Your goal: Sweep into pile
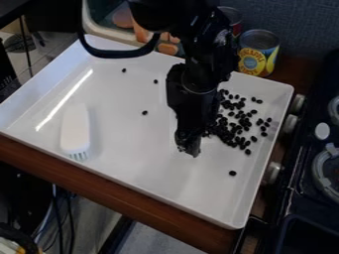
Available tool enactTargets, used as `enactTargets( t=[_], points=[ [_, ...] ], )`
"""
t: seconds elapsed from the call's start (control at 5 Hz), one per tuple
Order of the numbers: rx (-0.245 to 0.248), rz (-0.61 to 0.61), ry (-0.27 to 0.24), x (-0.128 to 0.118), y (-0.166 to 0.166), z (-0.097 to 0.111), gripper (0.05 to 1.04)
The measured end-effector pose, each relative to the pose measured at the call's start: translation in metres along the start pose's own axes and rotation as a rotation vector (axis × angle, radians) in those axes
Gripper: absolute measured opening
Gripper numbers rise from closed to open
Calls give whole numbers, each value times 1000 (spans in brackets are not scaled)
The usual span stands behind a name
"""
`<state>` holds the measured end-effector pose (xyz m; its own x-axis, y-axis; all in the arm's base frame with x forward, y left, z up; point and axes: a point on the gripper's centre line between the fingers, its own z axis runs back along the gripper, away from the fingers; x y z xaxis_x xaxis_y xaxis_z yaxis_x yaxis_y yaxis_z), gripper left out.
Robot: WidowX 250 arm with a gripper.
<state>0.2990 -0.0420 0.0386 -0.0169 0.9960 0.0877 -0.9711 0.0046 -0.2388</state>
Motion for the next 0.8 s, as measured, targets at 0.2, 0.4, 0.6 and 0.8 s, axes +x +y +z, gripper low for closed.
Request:
enactTargets(
  t=[0.2, 0.4, 0.6, 0.8],
  points=[
    [26, -9, 1, 0, 5, -6, 1000],
    [-66, -34, 54, 24, -5, 24, 1000],
    [-150, -107, 68, 48, -8, 46, 1000],
    [-188, -236, 53, 75, -1, 55, 1000]
  ],
)
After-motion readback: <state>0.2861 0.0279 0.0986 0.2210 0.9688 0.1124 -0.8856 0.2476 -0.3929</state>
